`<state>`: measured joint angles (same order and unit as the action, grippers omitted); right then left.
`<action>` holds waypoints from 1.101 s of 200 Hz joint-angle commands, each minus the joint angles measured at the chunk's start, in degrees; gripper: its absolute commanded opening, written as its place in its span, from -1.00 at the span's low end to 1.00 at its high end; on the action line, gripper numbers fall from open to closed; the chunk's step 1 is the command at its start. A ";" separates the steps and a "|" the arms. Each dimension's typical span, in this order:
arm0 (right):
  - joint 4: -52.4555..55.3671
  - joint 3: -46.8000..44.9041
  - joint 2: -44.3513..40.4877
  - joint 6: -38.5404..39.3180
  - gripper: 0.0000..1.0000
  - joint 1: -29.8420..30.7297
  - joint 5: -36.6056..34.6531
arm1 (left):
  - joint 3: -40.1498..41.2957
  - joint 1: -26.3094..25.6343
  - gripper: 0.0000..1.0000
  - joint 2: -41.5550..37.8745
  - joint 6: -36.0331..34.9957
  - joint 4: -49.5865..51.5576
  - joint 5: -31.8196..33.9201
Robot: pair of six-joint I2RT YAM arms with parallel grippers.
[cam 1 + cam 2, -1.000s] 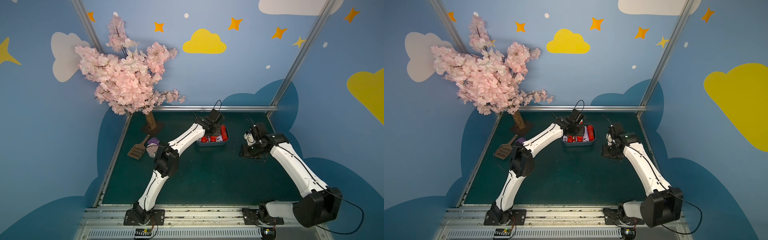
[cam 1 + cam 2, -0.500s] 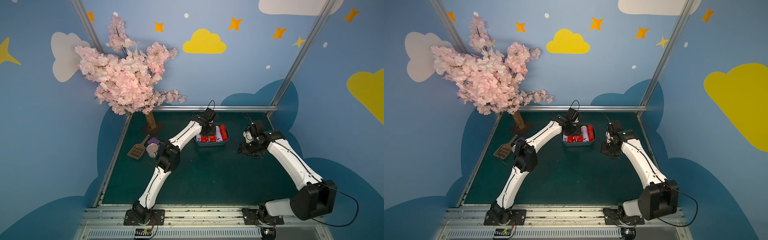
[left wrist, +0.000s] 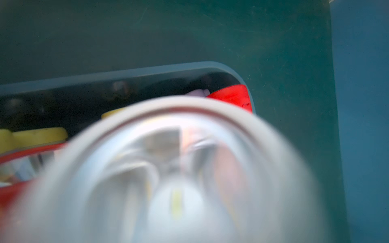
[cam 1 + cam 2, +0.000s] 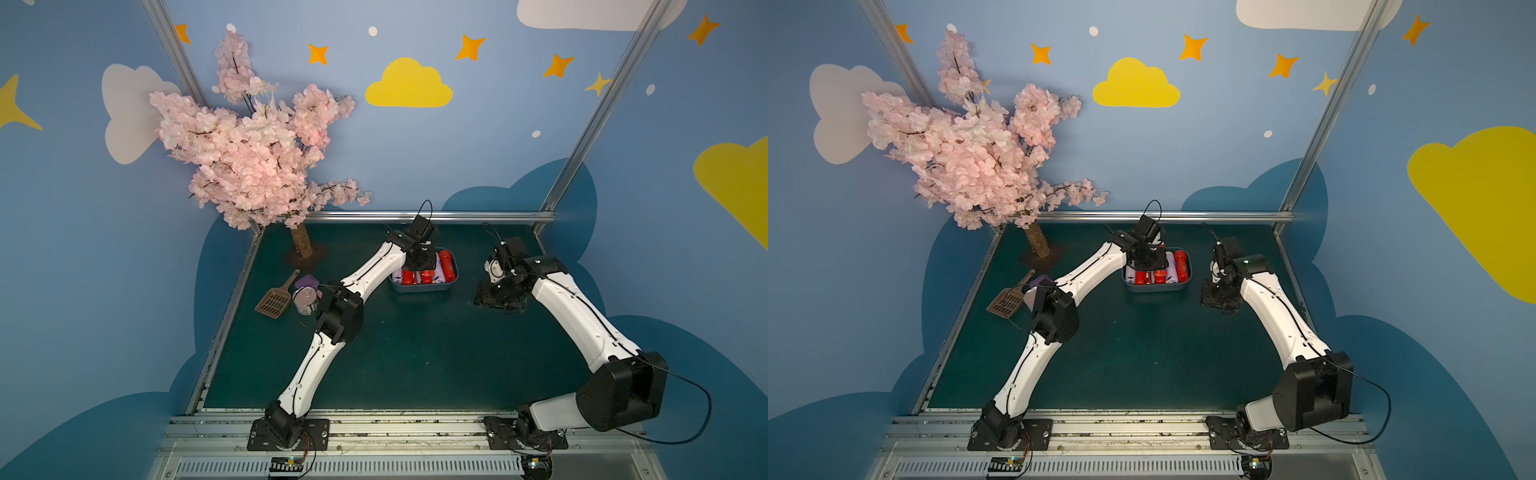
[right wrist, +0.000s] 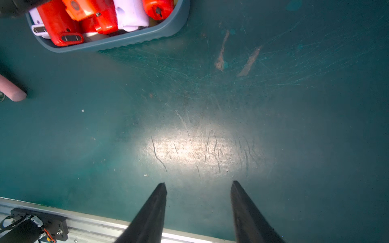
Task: Put the flashlights into the storage boxes
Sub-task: Place the flashlight at the storage box.
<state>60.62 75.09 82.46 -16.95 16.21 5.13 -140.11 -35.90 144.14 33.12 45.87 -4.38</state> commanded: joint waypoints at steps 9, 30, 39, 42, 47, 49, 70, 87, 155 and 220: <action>1.96 0.77 -1.12 1.37 0.01 -0.46 -0.88 | -1.38 -0.30 -0.05 1.94 0.73 -0.78 -0.62; 2.13 0.50 -1.37 1.86 0.01 -0.80 -0.91 | -1.44 -0.61 -0.03 1.98 0.74 -0.61 -0.36; 2.13 0.51 -1.52 2.05 0.01 -0.93 -0.91 | -1.54 -0.75 -0.03 2.03 0.84 -0.45 -0.07; 2.20 0.46 -1.54 2.13 0.01 -0.92 -0.95 | -1.62 -0.82 -0.02 2.03 0.81 -0.36 0.05; 2.15 0.41 -1.57 2.25 0.01 -1.12 -0.83 | -1.70 -0.84 -0.02 2.02 0.80 -0.19 0.15; 2.16 0.41 -1.61 2.27 0.01 -1.12 -0.82 | -1.73 -0.82 -0.02 2.00 0.80 -0.13 0.16; 2.13 0.34 -1.51 2.71 0.01 -1.49 -0.51 | -2.26 -1.01 0.01 1.69 0.55 0.55 1.07; 2.09 0.26 -1.32 2.88 0.01 -1.70 -0.13 | -2.99 -1.03 0.04 1.50 0.05 1.43 2.25; 1.04 0.69 -0.67 3.06 0.01 -2.25 1.20 | -3.21 -0.66 0.19 -0.14 -1.89 2.87 4.80; 0.34 1.34 -0.43 2.37 0.02 -2.32 1.94 | -3.22 -0.48 0.48 -3.32 -5.67 2.50 7.27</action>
<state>61.34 75.09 82.32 -14.50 14.02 6.26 -141.95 -36.64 144.53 30.28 47.75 1.26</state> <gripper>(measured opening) 0.509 0.709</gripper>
